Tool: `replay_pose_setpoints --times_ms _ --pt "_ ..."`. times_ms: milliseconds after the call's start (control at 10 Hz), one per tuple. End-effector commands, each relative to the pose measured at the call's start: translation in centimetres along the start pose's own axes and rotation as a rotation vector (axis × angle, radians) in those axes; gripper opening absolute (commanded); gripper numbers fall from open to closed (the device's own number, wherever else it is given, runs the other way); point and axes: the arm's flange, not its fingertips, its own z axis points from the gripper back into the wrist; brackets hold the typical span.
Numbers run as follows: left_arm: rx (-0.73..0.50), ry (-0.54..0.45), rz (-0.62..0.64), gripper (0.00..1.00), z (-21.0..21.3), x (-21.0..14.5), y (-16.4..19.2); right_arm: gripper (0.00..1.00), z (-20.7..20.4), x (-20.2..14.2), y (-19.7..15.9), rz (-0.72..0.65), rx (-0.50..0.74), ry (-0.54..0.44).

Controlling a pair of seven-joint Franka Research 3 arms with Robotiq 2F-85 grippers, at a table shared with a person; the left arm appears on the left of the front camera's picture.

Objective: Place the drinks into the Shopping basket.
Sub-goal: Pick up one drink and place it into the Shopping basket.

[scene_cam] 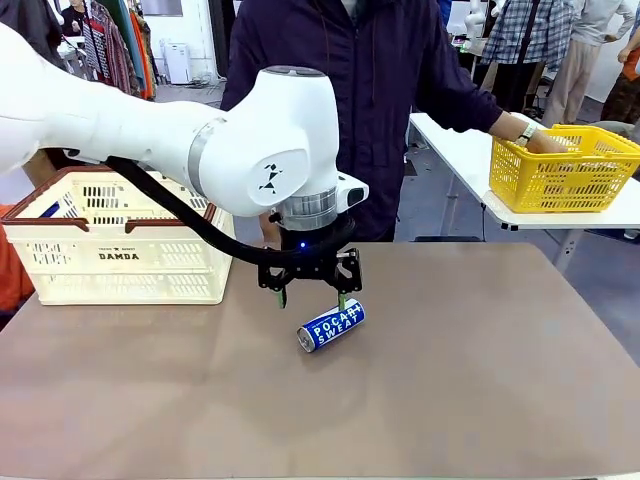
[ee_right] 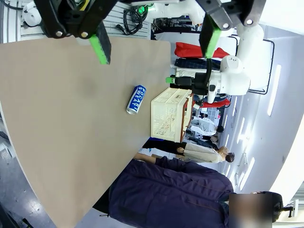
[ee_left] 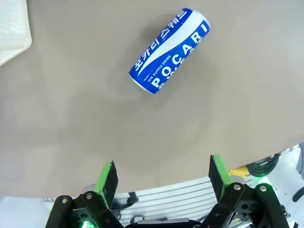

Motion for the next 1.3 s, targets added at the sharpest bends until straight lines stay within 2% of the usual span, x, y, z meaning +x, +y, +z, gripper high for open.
replay_pose_setpoints --times_ms 0,100,300,500,700,900,1200 --pt "0.034 -0.063 -0.317 1.0 -0.5 2.7 0.1 1.0 0.0 0.3 0.3 0.024 0.025 -0.022" --pt "0.016 -0.06 -0.583 1.0 -1.5 3.6 0.1 1.0 0.0 0.3 0.3 0.024 0.025 -0.022" --pt "-0.042 -0.182 -0.845 1.0 -3.0 4.4 0.9 1.0 0.0 0.3 0.3 0.024 0.025 -0.022" --pt "-0.146 -0.186 -1.031 1.0 -4.6 5.8 1.1 1.0 0.0 0.3 0.3 0.024 0.025 -0.022" --pt "-0.088 -0.172 -1.043 1.0 -5.3 6.8 1.4 1.0 0.0 0.3 0.3 0.024 0.025 -0.022" --pt "-0.064 -0.141 -1.136 1.0 -6.4 7.8 1.1 1.0 0.0 0.3 0.3 0.024 0.025 -0.022" --pt "-0.106 -0.114 -1.152 1.0 -10.6 9.5 0.8 1.0 0.0 0.3 0.3 0.024 0.025 -0.022"
